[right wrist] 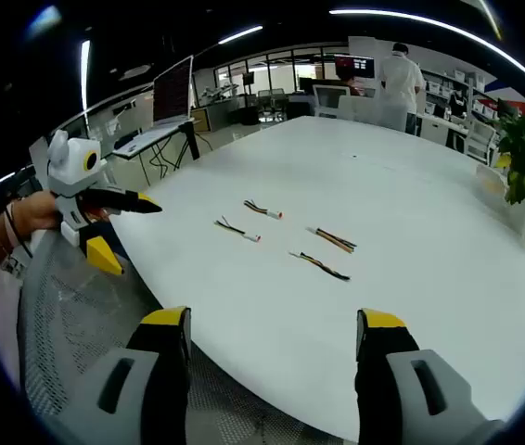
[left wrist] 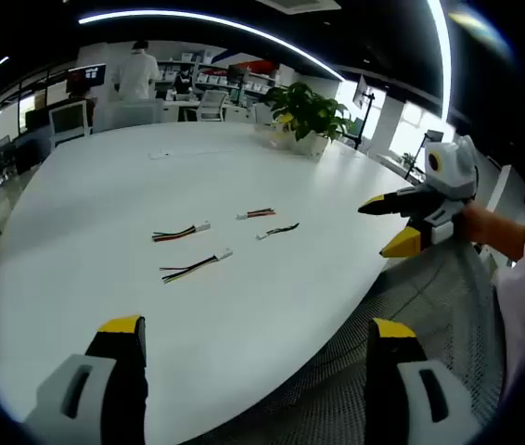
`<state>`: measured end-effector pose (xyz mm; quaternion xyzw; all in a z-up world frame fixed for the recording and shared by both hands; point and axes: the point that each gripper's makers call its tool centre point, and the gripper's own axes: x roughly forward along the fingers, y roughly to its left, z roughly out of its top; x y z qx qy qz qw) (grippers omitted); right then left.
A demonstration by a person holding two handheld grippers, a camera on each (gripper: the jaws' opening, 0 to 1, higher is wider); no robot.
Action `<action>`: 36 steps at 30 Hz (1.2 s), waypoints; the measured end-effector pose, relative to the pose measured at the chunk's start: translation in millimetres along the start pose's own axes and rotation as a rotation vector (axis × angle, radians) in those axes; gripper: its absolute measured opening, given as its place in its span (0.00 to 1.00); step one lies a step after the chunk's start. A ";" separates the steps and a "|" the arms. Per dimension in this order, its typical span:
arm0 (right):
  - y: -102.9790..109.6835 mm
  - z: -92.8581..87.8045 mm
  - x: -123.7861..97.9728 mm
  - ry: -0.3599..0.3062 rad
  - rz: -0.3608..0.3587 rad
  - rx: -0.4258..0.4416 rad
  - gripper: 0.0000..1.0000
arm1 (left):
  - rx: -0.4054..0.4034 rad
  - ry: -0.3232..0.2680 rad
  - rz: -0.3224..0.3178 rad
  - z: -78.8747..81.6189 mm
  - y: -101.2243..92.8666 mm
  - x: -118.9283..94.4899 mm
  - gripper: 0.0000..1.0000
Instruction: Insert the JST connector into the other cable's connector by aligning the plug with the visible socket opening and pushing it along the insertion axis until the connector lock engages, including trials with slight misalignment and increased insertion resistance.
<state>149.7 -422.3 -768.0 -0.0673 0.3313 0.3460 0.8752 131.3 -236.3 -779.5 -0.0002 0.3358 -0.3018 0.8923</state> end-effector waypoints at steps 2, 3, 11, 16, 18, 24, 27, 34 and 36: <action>-0.1 -1.9 1.0 0.010 0.002 0.002 0.72 | -0.001 0.000 -0.001 0.1 -0.2 0.1 0.99; 0.0 -2.6 1.6 0.014 0.004 0.003 0.72 | -0.002 0.002 -0.001 -0.3 -0.1 0.3 0.99; 0.7 -4.1 2.0 0.024 0.005 0.000 0.73 | 0.016 0.027 -0.008 -4.3 -2.2 2.3 0.99; 1.7 -3.8 2.2 0.022 0.010 0.002 0.73 | 0.003 0.013 -0.017 -2.0 -2.7 1.7 0.99; 2.0 -3.5 2.0 0.021 0.010 -0.002 0.74 | 0.004 0.013 -0.019 -2.1 -3.3 1.6 0.99; 3.2 0.0 -0.1 -0.001 0.013 -0.012 0.74 | 0.025 0.012 -0.040 -1.4 -8.7 1.9 0.99; 4.3 1.9 -0.9 -0.011 0.016 -0.015 0.73 | 0.042 0.018 -0.032 -2.1 -9.2 1.6 0.99; 4.3 5.5 -3.7 -0.032 0.010 -0.038 0.73 | 0.059 -0.014 -0.012 4.8 -8.7 -0.9 0.99; 3.9 6.6 -4.4 -0.039 0.008 -0.039 0.73 | 0.059 -0.017 -0.010 5.4 -8.7 -1.1 0.99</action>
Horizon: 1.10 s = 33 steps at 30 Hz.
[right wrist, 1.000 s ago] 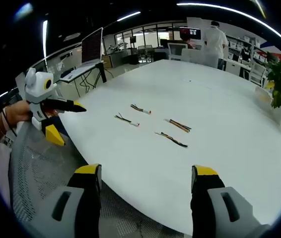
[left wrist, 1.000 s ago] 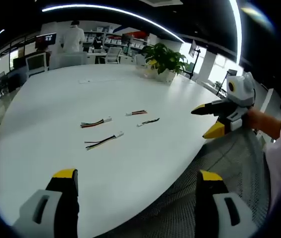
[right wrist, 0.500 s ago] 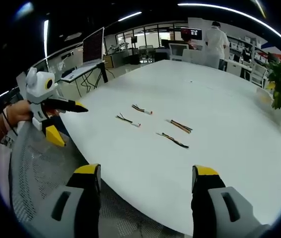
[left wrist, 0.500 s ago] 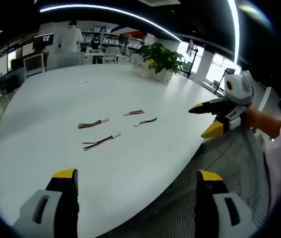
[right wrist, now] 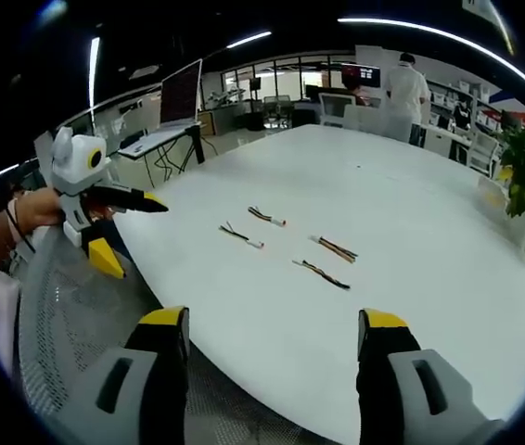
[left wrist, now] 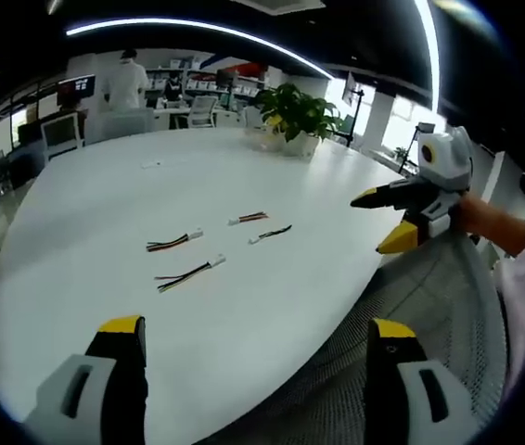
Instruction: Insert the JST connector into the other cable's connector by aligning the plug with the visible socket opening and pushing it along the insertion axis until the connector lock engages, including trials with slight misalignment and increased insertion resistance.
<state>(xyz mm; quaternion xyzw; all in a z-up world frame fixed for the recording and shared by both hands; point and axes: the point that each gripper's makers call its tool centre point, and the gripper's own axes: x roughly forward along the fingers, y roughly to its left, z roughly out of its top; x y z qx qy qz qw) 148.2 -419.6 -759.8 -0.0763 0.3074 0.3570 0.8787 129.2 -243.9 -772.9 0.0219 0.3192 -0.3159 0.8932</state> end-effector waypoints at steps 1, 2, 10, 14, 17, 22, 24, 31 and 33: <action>0.0 0.2 -0.2 -0.001 -0.001 0.000 0.73 | 0.000 0.001 0.001 -0.1 0.0 0.0 0.99; 0.3 0.4 -0.3 -0.002 0.000 -0.003 0.73 | 0.001 0.003 0.001 -0.4 0.0 0.0 0.99; 1.5 1.5 -0.5 -0.005 0.002 -0.015 0.72 | -0.003 -0.007 -0.003 1.7 -0.2 -0.7 0.99; 2.8 -0.6 0.2 0.008 0.012 -0.012 0.72 | -0.007 0.009 -0.006 -1.1 -0.1 0.2 0.99; 4.5 -1.3 1.0 0.016 0.015 -0.025 0.72 | -0.008 0.010 -0.011 -1.3 -1.0 0.4 0.99; 4.6 -3.9 2.0 0.033 0.017 -0.025 0.72 | -0.026 0.012 -0.014 -1.8 -0.4 1.0 0.99; 4.1 -4.4 1.9 0.037 0.013 -0.026 0.72 | -0.026 0.016 -0.016 -2.4 -0.9 1.4 0.99; -0.2 -3.2 1.1 0.028 -0.004 -0.018 0.70 | -0.020 0.030 -0.012 -5.2 -0.2 2.1 0.99; -1.2 -2.9 0.8 0.025 -0.008 -0.009 0.70 | -0.019 0.032 -0.015 -5.5 -0.7 2.3 0.99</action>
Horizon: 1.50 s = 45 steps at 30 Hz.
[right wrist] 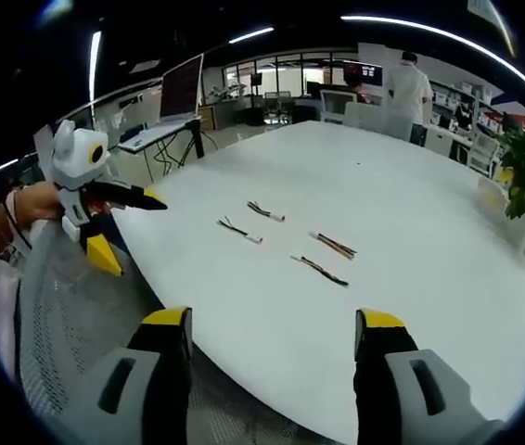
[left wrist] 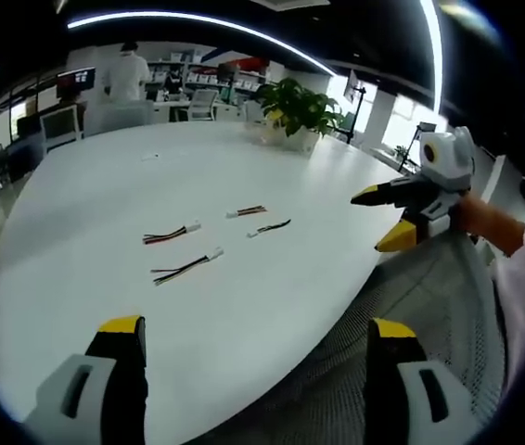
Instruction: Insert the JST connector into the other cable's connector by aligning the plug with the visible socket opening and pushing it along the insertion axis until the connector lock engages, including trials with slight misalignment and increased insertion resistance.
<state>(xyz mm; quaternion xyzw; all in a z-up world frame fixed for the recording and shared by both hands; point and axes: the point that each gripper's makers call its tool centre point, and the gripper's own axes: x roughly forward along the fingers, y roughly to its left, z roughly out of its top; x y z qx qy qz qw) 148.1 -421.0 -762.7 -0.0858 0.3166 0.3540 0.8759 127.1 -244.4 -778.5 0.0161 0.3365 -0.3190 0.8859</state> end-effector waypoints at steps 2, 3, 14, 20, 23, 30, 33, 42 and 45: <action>-1.2 -0.1 -0.1 0.000 -0.006 0.003 0.70 | 0.006 0.008 -0.002 -1.6 -0.6 0.7 0.99; -1.5 -0.2 -0.2 0.000 -0.008 0.004 0.70 | 0.010 0.008 -0.003 -1.7 -0.8 0.9 0.99; -2.8 1.2 -0.7 -0.008 -0.011 0.012 0.70 | -0.007 -0.017 0.003 2.7 1.0 -0.4 0.99; -0.9 0.5 0.6 0.001 -0.006 -0.014 0.69 | -0.019 -0.008 0.001 2.4 2.7 2.3 0.99; 2.8 1.4 1.5 0.001 0.017 -0.018 0.69 | -0.020 -0.017 -0.001 5.4 3.7 3.2 0.99; 5.3 18.1 1.7 -0.034 0.031 -0.053 0.67 | 0.033 -0.023 0.026 14.7 9.5 -2.4 0.99; 2.1 25.4 3.4 -0.045 0.039 -0.062 0.68 | 0.043 -0.028 0.025 20.8 12.0 -5.2 0.99; -6.9 27.5 12.2 -0.040 0.048 -0.083 0.66 | 0.082 -0.050 0.016 37.4 25.4 0.6 0.99; -9.1 29.8 15.8 -0.039 0.053 -0.094 0.66 | 0.064 -0.067 -0.001 45.4 27.6 4.8 0.99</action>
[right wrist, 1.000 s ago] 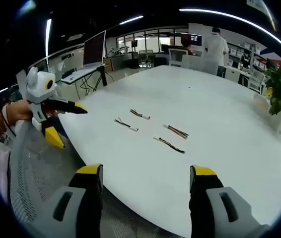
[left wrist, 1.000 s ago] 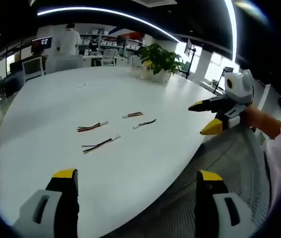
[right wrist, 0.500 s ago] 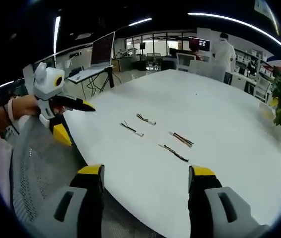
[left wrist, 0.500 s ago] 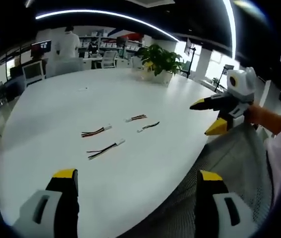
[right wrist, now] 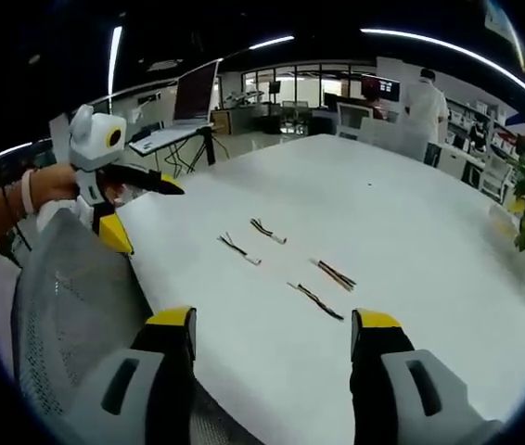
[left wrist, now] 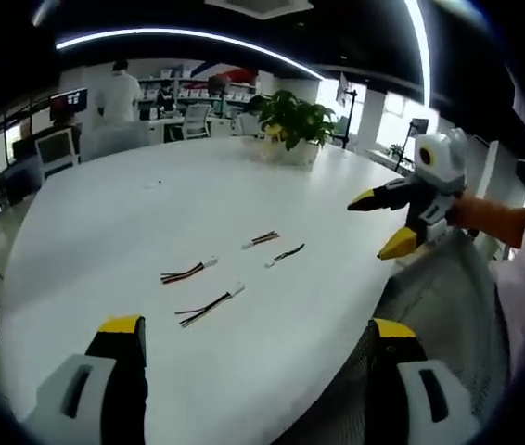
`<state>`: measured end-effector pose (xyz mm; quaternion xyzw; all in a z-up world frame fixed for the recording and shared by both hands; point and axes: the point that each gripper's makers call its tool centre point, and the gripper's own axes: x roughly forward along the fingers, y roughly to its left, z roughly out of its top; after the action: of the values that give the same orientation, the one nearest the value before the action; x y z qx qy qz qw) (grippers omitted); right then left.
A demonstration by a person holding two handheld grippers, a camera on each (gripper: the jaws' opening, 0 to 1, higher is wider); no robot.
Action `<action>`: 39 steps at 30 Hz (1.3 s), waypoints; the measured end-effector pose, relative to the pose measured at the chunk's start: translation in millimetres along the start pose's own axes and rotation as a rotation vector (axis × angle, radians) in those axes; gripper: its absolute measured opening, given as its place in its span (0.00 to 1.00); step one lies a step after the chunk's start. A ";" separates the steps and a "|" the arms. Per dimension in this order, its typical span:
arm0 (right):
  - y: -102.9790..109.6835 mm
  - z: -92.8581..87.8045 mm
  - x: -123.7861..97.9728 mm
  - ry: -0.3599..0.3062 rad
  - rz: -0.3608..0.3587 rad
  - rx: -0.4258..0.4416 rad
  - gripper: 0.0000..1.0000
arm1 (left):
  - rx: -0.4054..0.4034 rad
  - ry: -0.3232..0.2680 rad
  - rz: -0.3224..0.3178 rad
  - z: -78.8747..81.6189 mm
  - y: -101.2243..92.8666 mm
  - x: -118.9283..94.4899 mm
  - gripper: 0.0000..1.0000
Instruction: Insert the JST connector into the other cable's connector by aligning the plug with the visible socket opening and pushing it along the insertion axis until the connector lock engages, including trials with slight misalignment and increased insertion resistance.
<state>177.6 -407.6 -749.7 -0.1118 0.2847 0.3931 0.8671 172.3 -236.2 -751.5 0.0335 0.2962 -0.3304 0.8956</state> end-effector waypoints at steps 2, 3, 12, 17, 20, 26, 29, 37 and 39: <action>-2.9 4.3 2.7 -0.005 0.005 -0.005 0.66 | 0.000 -0.017 -0.001 6.6 2.9 3.8 0.99; -4.2 6.3 3.6 -0.009 0.007 -0.005 0.66 | 0.004 -0.018 -0.002 8.6 3.7 5.5 0.99; -22.6 18.2 11.3 -0.024 0.013 -0.005 0.66 | 0.055 -0.006 -0.013 17.6 17.2 21.9 0.98; -34.1 17.1 13.3 -0.015 0.000 -0.013 0.65 | 0.067 0.005 -0.024 16.1 20.8 27.1 0.97; -40.7 17.8 13.8 -0.011 -0.003 -0.070 0.63 | 0.063 0.005 -0.026 16.2 25.3 29.1 0.98; -51.3 22.7 19.8 -0.006 0.005 -0.102 0.62 | 0.055 -0.008 -0.036 22.8 33.0 35.3 0.97; -55.7 26.1 24.0 -0.007 0.010 -0.113 0.61 | 0.069 -0.003 -0.041 24.4 36.4 39.1 0.95; -59.7 38.6 40.4 -0.036 0.062 -0.136 0.56 | 0.096 -0.037 -0.074 36.9 41.5 50.6 0.89; -56.9 47.0 43.5 -0.079 0.088 -0.110 0.57 | 0.104 -0.052 -0.073 43.8 44.2 52.7 0.89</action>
<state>262.1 -399.0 -738.5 -0.1310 0.2327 0.4501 0.8521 253.6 -243.1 -750.6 0.0606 0.2564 -0.3786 0.8873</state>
